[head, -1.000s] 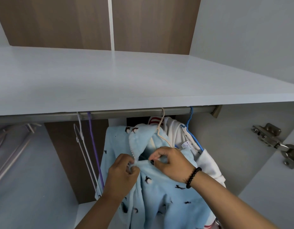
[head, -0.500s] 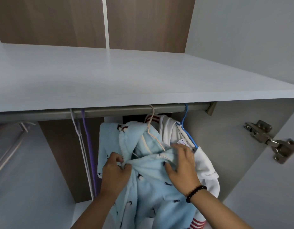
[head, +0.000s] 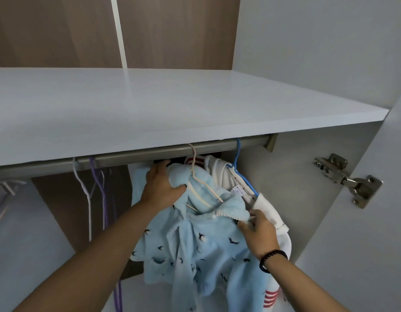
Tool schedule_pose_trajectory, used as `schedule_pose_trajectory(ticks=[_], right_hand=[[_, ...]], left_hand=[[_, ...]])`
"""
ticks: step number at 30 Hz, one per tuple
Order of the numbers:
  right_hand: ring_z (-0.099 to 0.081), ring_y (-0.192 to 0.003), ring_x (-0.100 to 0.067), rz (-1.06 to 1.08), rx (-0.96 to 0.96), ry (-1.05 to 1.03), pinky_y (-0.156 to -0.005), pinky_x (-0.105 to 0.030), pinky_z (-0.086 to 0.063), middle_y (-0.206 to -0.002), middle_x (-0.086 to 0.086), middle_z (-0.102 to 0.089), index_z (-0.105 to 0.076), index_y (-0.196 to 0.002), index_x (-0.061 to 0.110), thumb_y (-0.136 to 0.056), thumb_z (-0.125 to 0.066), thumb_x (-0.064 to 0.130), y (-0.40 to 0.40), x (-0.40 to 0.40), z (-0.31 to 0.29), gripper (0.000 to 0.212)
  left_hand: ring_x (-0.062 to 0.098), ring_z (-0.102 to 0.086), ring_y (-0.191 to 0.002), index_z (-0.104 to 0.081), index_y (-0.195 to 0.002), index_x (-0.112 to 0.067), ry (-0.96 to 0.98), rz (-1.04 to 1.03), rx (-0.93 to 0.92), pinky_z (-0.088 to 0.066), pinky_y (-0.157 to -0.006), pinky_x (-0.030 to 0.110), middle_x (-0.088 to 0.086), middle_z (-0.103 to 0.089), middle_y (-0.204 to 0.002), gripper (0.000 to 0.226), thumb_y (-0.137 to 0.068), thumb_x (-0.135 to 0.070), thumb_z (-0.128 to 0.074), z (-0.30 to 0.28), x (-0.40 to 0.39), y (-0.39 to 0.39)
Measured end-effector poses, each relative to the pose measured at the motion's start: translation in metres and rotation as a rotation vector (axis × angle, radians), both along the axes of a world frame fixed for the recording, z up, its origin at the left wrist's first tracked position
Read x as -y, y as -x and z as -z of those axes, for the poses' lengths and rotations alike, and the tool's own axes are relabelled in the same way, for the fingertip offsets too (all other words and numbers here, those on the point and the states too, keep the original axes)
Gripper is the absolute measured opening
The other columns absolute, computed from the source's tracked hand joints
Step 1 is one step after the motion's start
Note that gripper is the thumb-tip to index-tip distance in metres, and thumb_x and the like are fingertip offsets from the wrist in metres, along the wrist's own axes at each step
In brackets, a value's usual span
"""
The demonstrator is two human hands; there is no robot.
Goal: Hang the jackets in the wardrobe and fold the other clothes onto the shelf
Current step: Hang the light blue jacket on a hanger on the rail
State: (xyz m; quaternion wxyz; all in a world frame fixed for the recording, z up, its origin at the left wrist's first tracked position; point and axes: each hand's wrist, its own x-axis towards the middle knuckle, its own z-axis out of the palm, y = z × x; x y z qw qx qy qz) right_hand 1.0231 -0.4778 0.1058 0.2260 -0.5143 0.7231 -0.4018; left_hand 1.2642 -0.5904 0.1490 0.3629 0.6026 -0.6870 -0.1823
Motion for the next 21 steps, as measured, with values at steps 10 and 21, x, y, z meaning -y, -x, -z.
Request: schedule_pose_trajectory(ticks=[10, 21], right_hand=[[-0.069, -0.084, -0.020, 0.029, -0.168, 0.255, -0.081, -0.034, -0.053, -0.089, -0.001, -0.075, -0.074, -0.105, 0.022, -0.083, -0.069, 0.006, 0.025, -0.010, -0.025, 0.028], [-0.070, -0.083, -0.033, -0.142, -0.447, 0.437, -0.073, -0.034, -0.055, -0.094, -0.009, -0.074, -0.073, -0.108, 0.017, -0.084, -0.068, 0.000, 0.010, 0.029, -0.064, 0.030]], left_hand=[[0.033, -0.058, -0.110, -0.056, -0.126, -0.013, 0.008, 0.089, 0.240, -0.046, -0.083, 0.032, 0.012, -0.064, -0.120, 0.037, -0.090, -0.023, -0.058, -0.002, 0.018, 0.017], [0.035, -0.057, -0.109, -0.050, -0.124, -0.004, 0.024, 0.077, 0.180, -0.044, -0.083, 0.035, 0.017, -0.061, -0.119, 0.032, -0.094, -0.015, -0.050, 0.003, -0.008, 0.031]])
